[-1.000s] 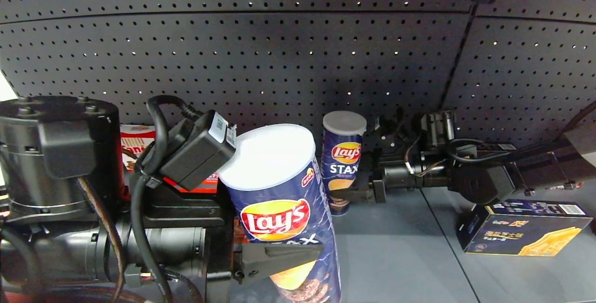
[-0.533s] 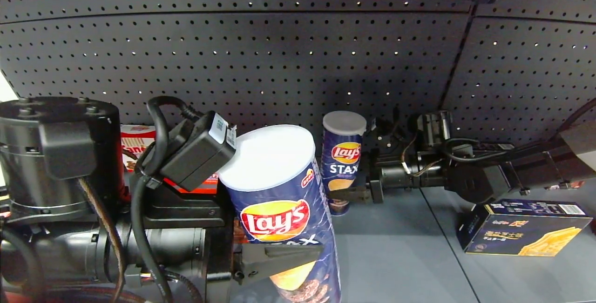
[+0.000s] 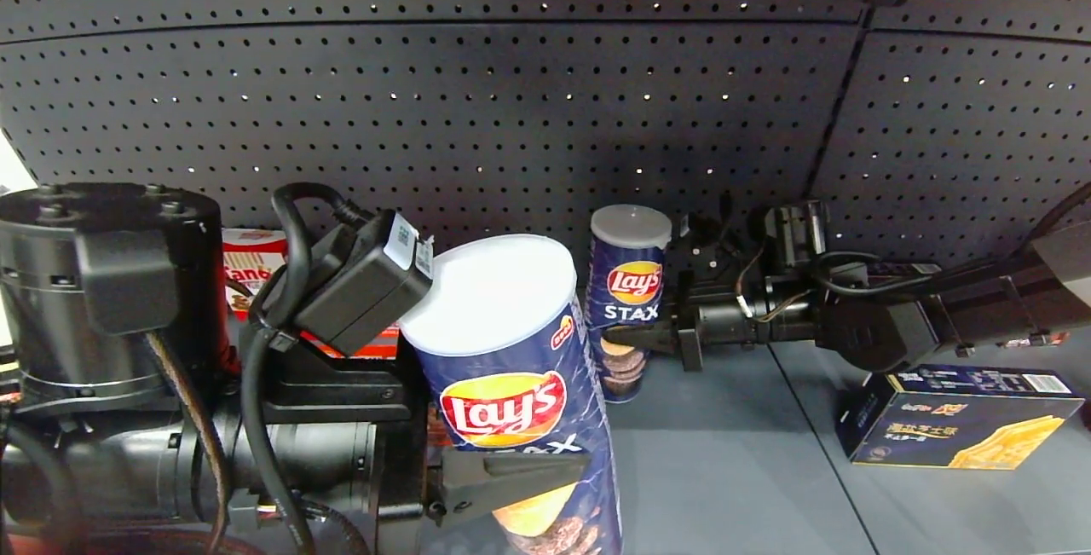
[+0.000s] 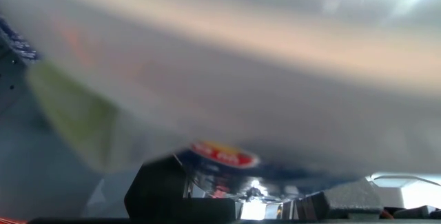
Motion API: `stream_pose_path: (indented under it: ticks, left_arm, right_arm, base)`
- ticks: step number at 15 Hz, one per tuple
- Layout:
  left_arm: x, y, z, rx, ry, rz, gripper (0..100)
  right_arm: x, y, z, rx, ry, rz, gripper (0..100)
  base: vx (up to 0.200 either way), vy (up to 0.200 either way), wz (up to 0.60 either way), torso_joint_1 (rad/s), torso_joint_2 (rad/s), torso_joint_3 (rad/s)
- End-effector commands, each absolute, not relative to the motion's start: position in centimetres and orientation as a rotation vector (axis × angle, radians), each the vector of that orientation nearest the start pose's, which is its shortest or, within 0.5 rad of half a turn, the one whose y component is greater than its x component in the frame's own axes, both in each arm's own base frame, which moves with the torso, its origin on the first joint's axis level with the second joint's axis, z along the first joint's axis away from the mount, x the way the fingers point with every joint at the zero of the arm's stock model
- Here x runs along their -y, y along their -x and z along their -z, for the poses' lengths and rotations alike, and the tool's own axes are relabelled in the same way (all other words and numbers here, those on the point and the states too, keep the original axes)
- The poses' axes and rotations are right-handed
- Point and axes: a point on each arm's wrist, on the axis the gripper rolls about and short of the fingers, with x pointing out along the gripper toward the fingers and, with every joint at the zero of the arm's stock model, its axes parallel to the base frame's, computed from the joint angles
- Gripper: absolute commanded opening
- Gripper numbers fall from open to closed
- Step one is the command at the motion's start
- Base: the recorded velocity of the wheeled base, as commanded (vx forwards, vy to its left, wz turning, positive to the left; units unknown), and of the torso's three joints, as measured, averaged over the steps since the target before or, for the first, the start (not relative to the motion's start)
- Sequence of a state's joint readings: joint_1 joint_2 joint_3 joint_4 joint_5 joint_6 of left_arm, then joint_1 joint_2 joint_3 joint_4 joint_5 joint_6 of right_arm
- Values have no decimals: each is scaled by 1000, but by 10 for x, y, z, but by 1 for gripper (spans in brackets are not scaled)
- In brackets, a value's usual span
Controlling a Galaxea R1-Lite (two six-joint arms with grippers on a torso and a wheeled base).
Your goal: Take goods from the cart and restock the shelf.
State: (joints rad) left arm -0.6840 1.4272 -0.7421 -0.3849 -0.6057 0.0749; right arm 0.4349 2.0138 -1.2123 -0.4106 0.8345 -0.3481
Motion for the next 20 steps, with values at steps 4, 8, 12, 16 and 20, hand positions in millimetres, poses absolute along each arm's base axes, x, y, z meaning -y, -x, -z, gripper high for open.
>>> stream_pose_path:
  ticks: [4, 8, 12, 16, 20]
  left_arm:
    - [156, -171, -215, -277, -76, 1288, 0]
    - [152, -167, -211, -286, -76, 1288, 0]
    - [149, -162, -212, -280, -76, 1286, 0]
    - [145, -158, -212, -276, -75, 1283, 0]
    - [145, -158, -212, -276, -75, 1283, 0]
  right_arm:
    - [-177, -326, -184, -178, 227, -1294, 0]
    - [-172, -293, -190, -231, 254, -1238, 0]
    - [-181, -270, -194, -254, 285, -1206, 0]
    - [-185, -258, -198, -246, 312, -1173, 0]
    - [-168, -232, -194, -274, 313, -1158, 0]
  base:
    - [0, 0, 0, 0, 0, 0]
    - [0, 0, 0, 0, 0, 0]
    - [0, 0, 0, 0, 0, 0]
    - [0, 0, 0, 0, 0, 0]
    - [0, 0, 0, 0, 0, 0]
